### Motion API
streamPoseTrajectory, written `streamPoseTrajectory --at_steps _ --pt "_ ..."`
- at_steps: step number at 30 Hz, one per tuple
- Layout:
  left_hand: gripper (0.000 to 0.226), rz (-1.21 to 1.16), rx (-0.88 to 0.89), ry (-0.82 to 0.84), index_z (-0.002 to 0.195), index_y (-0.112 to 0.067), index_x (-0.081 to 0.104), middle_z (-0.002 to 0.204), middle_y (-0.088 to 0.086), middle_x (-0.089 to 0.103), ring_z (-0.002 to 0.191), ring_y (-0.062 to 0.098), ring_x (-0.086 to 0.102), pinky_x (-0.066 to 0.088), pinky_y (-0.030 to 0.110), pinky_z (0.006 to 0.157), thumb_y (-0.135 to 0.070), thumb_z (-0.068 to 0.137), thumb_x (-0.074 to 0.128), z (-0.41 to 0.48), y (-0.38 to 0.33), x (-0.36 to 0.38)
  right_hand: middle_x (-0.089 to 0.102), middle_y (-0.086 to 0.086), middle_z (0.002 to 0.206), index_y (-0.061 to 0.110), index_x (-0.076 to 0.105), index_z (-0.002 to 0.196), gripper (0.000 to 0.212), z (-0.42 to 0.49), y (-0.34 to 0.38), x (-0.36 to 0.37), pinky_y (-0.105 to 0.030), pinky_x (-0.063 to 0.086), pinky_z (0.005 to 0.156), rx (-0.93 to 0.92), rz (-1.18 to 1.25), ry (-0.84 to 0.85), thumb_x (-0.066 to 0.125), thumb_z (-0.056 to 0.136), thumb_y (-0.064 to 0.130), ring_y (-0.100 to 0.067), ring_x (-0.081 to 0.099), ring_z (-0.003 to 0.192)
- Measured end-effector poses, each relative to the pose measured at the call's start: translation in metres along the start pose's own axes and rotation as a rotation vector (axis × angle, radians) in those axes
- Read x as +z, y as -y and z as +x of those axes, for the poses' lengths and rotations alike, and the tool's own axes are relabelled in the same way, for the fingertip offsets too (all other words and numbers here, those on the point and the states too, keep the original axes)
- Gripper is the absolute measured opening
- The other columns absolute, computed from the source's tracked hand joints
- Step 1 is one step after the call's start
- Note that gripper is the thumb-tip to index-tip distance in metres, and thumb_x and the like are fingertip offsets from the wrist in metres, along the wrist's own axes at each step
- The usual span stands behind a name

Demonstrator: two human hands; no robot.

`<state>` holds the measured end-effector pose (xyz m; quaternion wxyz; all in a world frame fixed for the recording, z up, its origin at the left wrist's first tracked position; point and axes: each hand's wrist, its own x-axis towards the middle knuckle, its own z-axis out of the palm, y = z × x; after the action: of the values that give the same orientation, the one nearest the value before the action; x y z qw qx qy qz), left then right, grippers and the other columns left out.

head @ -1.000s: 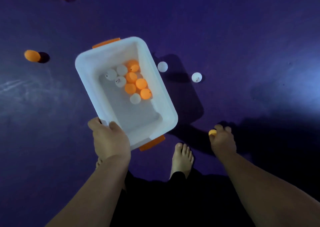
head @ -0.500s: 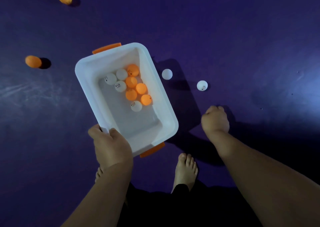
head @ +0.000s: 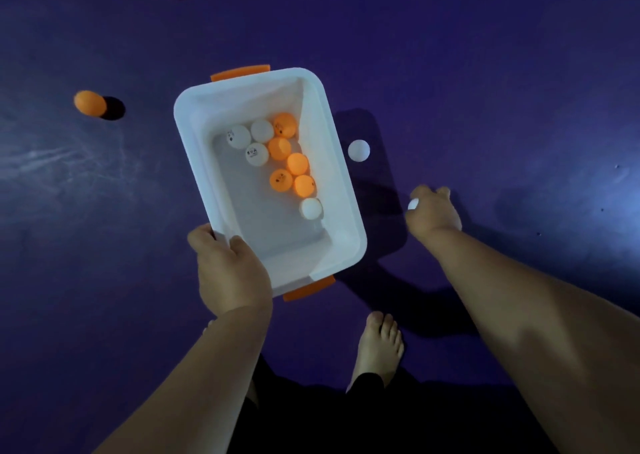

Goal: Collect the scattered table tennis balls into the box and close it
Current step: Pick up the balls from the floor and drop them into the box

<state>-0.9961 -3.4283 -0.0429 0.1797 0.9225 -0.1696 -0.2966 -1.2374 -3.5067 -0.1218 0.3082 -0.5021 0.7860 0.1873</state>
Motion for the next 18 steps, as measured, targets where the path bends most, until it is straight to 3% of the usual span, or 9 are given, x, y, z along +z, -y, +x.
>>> streamPoseTrajectory --at_steps 2,5,8,11,13,15,18 --pt "0.019 -0.004 0.007 0.005 0.114 -0.009 0.038 0.074 -0.013 0.040 0.062 0.014 0.043 0.029 0.030 0.056 -0.014 0.096 0.041 0.003 0.011 0.001 0.047 -0.010 0.121 0.015 0.055 0.113 0.026 -0.015 0.012 -0.002 -0.033 0.039 0.065 0.002 0.211 -0.090 0.051 0.088 0.018 -0.026 0.050 0.080" --pt "0.017 -0.020 0.016 0.006 0.112 -0.009 0.038 0.071 -0.017 0.038 0.058 0.008 0.041 0.027 0.029 0.052 -0.014 0.097 0.041 0.008 0.011 -0.002 0.063 0.005 0.094 0.025 0.058 0.088 0.010 -0.053 0.046 -0.016 -0.039 0.051 0.069 -0.130 0.635 -0.290 0.050 0.085 0.030 -0.021 0.061 0.081" --pt "0.011 -0.030 0.011 0.025 0.106 -0.013 0.037 0.071 -0.016 0.040 0.062 0.014 0.045 0.028 0.028 0.053 -0.015 0.096 0.042 0.006 0.007 -0.007 0.064 0.008 0.085 0.036 0.053 0.080 0.008 -0.098 0.086 -0.027 -0.037 0.055 0.069 -0.351 0.839 -0.224 0.052 0.086 0.032 -0.018 0.063 0.076" --pt "0.011 -0.032 0.004 0.020 0.106 -0.013 0.039 0.076 -0.009 0.044 0.070 0.019 0.048 0.032 0.029 0.056 -0.015 0.096 0.043 0.009 0.002 -0.013 0.060 0.009 0.094 0.038 0.053 0.087 0.007 -0.113 0.113 -0.026 -0.024 0.052 0.075 -0.489 0.840 -0.124 0.054 0.087 0.032 -0.011 0.061 0.086" --pt "0.017 -0.008 0.012 0.009 0.111 -0.009 0.041 0.083 -0.005 0.048 0.072 0.019 0.048 0.029 0.028 0.053 -0.015 0.096 0.043 0.014 0.001 -0.016 0.054 0.013 0.097 0.028 0.057 0.094 0.007 -0.102 0.120 -0.025 -0.014 0.046 0.075 -0.506 0.810 -0.197 0.056 0.088 0.028 0.000 0.056 0.086" --pt "0.018 -0.006 0.023 0.016 0.113 -0.008 0.041 0.086 -0.002 0.050 0.073 0.020 0.048 0.028 0.029 0.053 -0.015 0.096 0.043 0.022 0.003 -0.021 0.053 0.011 0.100 0.024 0.060 0.094 0.008 -0.078 0.124 -0.026 -0.017 0.045 0.076 -0.425 0.778 -0.316 0.055 0.088 0.022 0.001 0.053 0.087" --pt "0.018 0.018 0.043 0.019 0.113 -0.009 0.040 0.087 -0.002 0.051 0.073 0.019 0.048 0.027 0.028 0.050 -0.015 0.096 0.042 0.035 0.006 -0.025 0.053 0.003 0.116 0.021 0.062 0.106 0.020 -0.031 0.121 -0.022 -0.027 0.044 0.084 -0.310 0.539 -0.365 0.048 0.092 0.018 -0.012 0.050 0.107"
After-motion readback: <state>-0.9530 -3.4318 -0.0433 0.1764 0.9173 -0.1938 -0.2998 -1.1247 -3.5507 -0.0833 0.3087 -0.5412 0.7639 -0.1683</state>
